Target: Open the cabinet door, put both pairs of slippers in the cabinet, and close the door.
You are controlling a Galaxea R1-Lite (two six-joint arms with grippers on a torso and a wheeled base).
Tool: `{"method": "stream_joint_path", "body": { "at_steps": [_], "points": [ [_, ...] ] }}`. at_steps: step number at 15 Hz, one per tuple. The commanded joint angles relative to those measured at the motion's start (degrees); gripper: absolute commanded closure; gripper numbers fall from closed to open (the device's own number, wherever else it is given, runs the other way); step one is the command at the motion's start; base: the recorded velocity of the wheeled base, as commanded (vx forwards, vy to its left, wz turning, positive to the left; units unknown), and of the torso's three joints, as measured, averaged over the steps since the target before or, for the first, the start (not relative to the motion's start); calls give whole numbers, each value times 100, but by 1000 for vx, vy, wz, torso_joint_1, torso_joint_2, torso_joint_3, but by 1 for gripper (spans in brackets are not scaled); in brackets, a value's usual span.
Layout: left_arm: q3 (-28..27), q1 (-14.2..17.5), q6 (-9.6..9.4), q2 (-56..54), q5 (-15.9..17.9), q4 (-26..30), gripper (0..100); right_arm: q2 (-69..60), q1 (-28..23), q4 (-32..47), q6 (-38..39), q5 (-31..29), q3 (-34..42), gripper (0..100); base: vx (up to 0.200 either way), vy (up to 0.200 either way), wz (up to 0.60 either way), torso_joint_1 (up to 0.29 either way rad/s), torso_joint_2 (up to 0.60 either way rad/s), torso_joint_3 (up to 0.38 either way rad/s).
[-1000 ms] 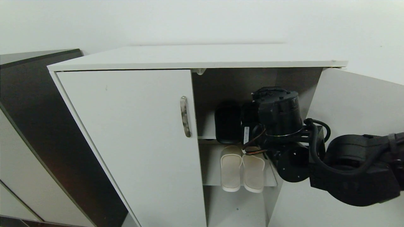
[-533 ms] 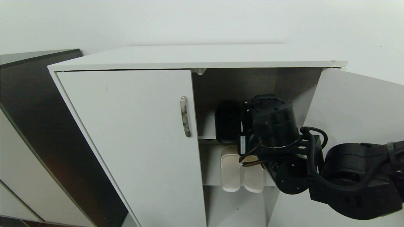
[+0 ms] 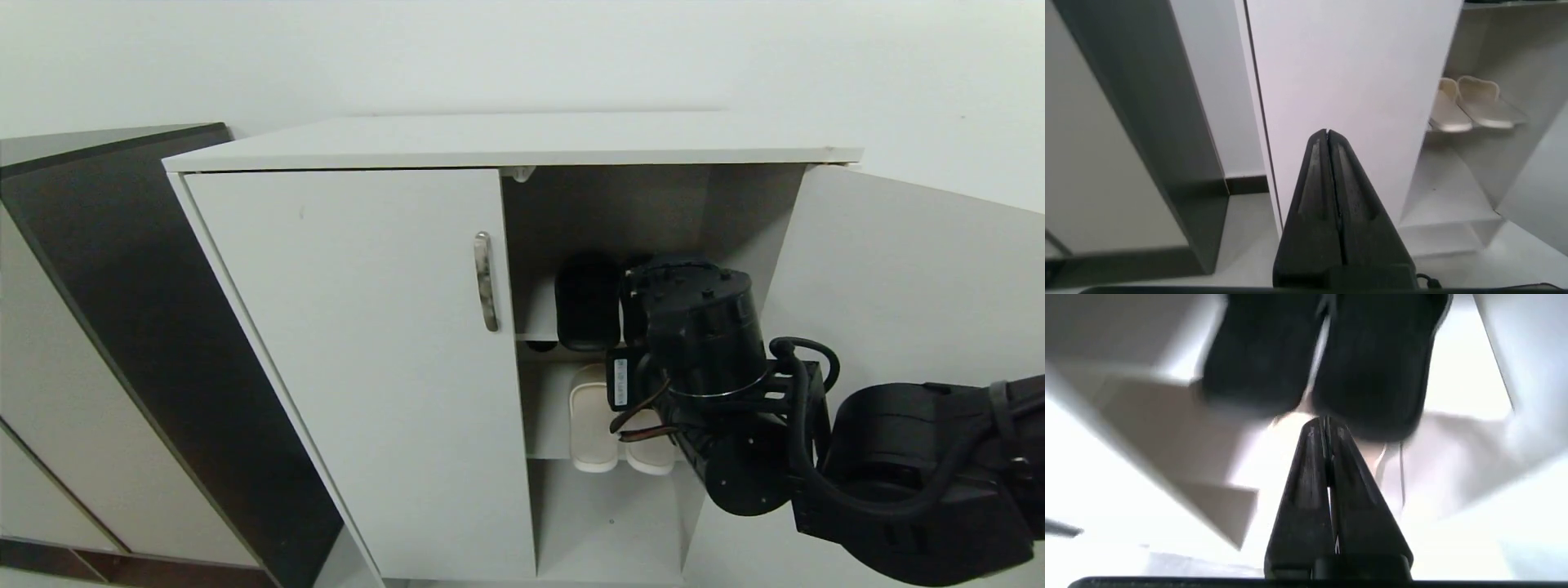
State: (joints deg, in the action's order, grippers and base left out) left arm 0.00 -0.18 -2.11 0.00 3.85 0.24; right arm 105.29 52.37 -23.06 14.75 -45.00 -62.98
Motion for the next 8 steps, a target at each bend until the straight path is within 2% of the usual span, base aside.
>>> {"method": "stream_joint_path", "body": {
  "at_steps": [1, 8],
  "points": [
    [0, 1, 0, 0, 1, 2, 100, 35, 10, 4, -16, 0, 5, 100, -200, 0, 0, 2, 2, 12],
    [0, 1, 0, 0, 1, 2, 100, 18, 72, -5, -16, 0, 13, 100, -200, 0, 0, 2, 2, 3]
  ]
}}
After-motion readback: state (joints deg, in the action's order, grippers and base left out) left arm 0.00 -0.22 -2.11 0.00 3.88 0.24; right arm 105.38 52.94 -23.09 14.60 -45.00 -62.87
